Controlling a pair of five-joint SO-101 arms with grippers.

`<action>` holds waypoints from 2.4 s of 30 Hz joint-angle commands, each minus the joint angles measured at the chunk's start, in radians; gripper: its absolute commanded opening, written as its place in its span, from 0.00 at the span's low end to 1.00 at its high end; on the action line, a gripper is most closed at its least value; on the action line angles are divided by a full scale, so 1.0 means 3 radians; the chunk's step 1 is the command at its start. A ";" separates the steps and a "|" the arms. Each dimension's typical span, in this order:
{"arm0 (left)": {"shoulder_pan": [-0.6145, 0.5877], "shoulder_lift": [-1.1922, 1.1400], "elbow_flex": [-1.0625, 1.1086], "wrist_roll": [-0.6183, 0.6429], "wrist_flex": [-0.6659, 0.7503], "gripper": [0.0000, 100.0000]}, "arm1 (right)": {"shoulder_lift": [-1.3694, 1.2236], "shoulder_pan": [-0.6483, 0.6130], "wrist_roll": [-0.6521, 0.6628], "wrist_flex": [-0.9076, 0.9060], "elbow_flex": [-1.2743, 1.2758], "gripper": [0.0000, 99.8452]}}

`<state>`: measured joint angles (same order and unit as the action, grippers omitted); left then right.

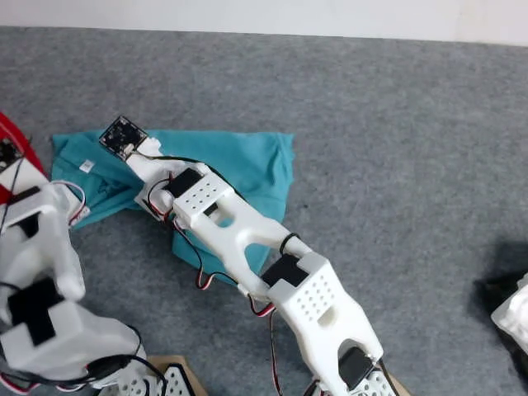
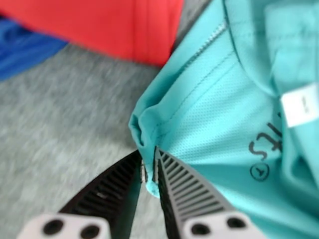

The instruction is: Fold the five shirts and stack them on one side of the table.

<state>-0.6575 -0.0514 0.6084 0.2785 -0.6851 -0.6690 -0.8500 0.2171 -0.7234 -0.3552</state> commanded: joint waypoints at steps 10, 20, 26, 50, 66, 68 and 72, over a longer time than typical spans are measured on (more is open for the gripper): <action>-0.0437 0.0524 0.0156 -0.0010 0.0368 0.01 | 0.0100 -0.0043 -0.0020 -0.0105 -0.0064 0.08; -0.0586 0.0524 0.0161 -0.0031 0.0384 0.01 | 0.0749 -0.0473 -0.0041 -0.1470 -0.0371 0.20; -0.0621 0.0529 0.0166 -0.0184 0.0097 0.22 | 0.0933 -0.0258 -0.0046 -0.1409 0.0125 0.20; 0.0079 -0.0463 -0.2258 -0.0358 -0.1422 0.26 | 0.2212 -0.0105 -0.0041 -0.0222 0.1956 0.20; 0.0289 -0.1823 -0.3777 -0.0077 -0.1519 0.12 | 0.2202 -0.0105 -0.0026 -0.0222 0.1956 0.20; 0.0309 -0.1900 -0.3818 -0.0077 -0.1519 0.05 | 0.2202 -0.0105 -0.0026 -0.0222 0.1956 0.20; 0.0325 -0.1967 -0.3813 -0.0082 -0.1529 0.01 | 0.2202 -0.0105 -0.0020 -0.0222 0.1956 0.20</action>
<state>-0.5869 -0.6467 -0.4948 0.2509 -1.1331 -0.0644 -0.8945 0.2094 -0.8094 0.2355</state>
